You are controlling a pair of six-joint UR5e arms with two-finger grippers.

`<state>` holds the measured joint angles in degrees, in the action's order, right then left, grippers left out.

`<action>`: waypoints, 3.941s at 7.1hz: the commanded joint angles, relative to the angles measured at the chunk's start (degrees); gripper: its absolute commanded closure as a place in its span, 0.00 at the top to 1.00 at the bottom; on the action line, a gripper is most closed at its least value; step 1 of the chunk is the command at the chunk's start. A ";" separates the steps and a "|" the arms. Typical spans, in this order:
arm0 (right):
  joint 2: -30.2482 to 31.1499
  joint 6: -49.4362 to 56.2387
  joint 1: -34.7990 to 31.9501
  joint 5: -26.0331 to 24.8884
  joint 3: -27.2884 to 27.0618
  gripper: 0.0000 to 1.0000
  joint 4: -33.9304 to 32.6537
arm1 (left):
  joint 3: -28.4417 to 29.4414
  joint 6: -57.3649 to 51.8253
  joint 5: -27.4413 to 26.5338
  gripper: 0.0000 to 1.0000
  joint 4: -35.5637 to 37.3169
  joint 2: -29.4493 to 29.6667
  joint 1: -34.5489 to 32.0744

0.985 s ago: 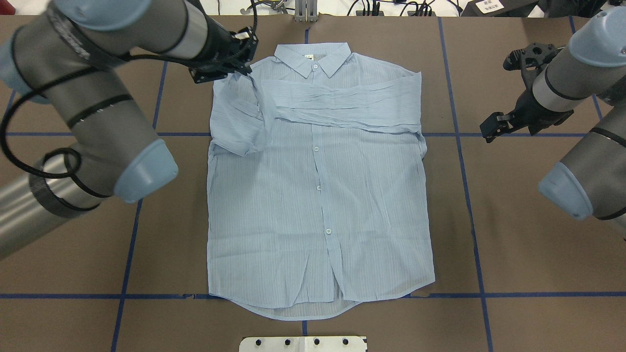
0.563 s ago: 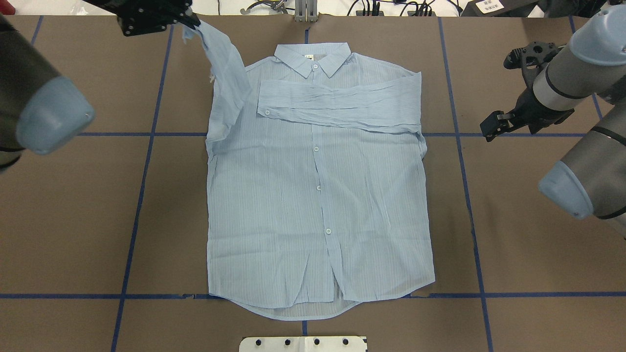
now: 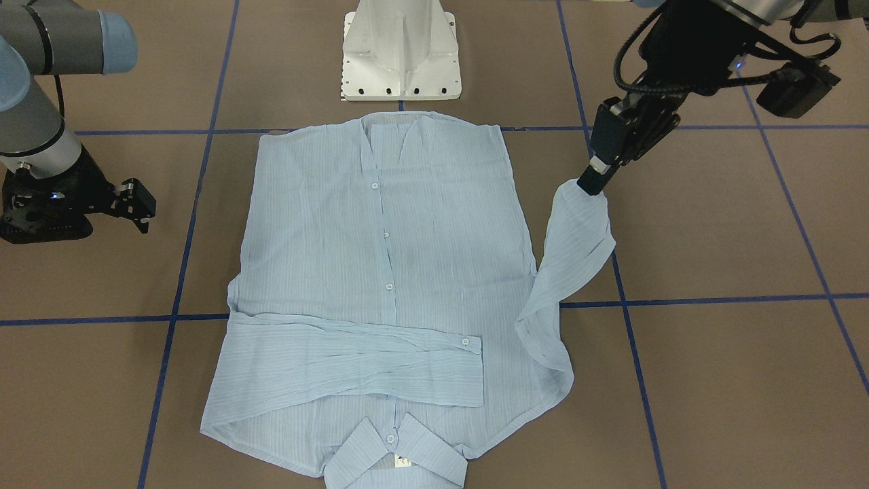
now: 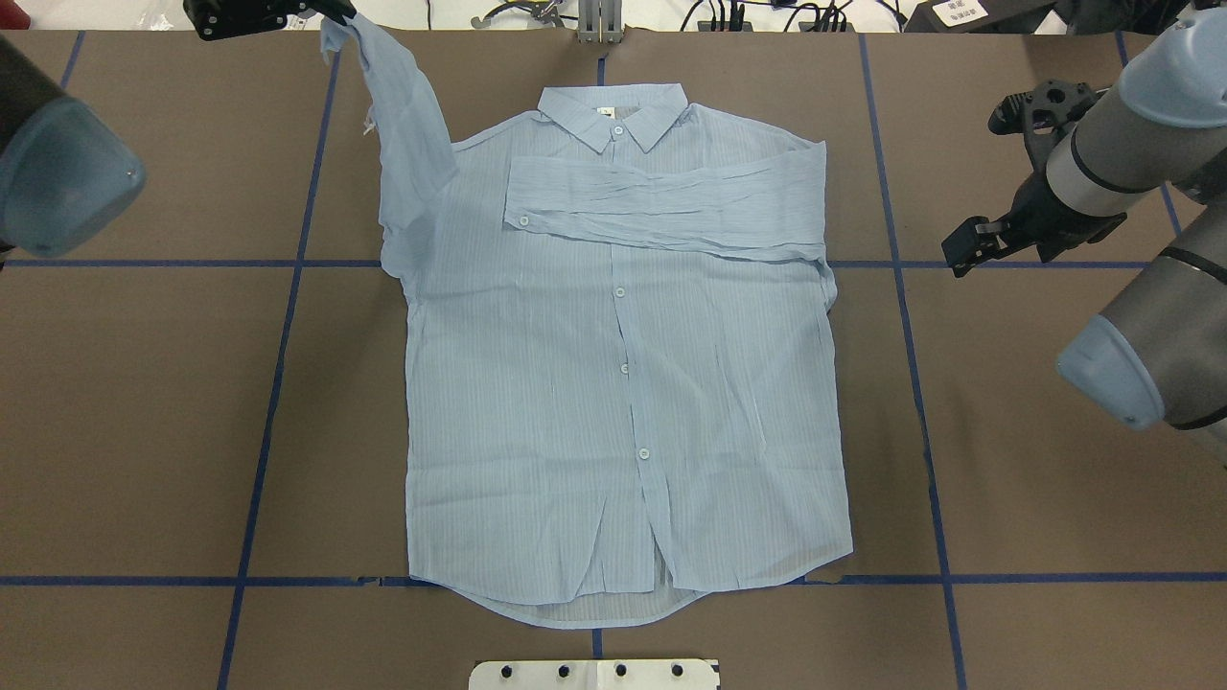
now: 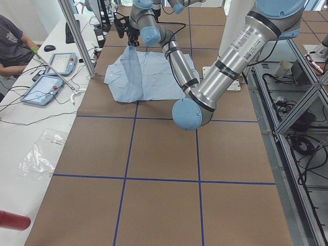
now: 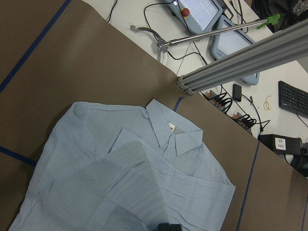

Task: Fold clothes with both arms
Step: 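Lay the sleeve across the shirt front with the left gripper, then move the left gripper to the shirt side while the right gripper lowers to the hem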

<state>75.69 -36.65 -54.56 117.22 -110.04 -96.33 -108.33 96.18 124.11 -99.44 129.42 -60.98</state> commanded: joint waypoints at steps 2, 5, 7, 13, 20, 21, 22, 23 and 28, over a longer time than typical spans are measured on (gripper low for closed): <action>0.07 0.00 -0.02 0.03 0.09 1.00 0.00 | 11.26 11.71 -6.76 0.00 -5.03 7.76 3.24; 0.16 0.00 -0.19 0.03 0.09 1.00 0.00 | 17.01 18.50 -16.50 0.00 -7.96 12.17 11.99; 0.07 0.00 -0.37 -0.06 0.35 1.00 0.00 | 23.73 23.15 -25.72 0.00 -14.16 13.30 20.17; 0.33 -0.26 -0.80 0.20 0.35 1.00 0.00 | 42.10 24.93 -37.61 0.00 -20.41 21.72 33.55; 0.60 -0.44 -2.12 0.56 0.44 1.00 0.09 | 40.94 12.23 -42.02 1.00 -24.48 19.67 36.20; 0.51 -0.44 -2.13 0.56 0.35 1.00 0.09 | 37.09 11.06 -41.93 1.00 -25.79 16.60 36.11; 0.34 -0.61 -2.13 0.56 0.18 1.00 0.09 | 33.66 10.09 -41.58 1.00 -25.54 14.22 35.93; 0.34 -0.70 -2.13 0.90 -0.43 1.00 0.09 | 30.23 9.21 -41.66 1.00 -24.24 12.02 35.76; 7.80 -20.69 5.92 0.56 -2.46 1.00 21.32 | -0.26 -5.35 -33.42 0.99 -4.14 -7.06 34.97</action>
<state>81.67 -50.39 -52.42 118.40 -112.41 -81.24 -102.98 94.83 88.23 -108.53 125.34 -25.64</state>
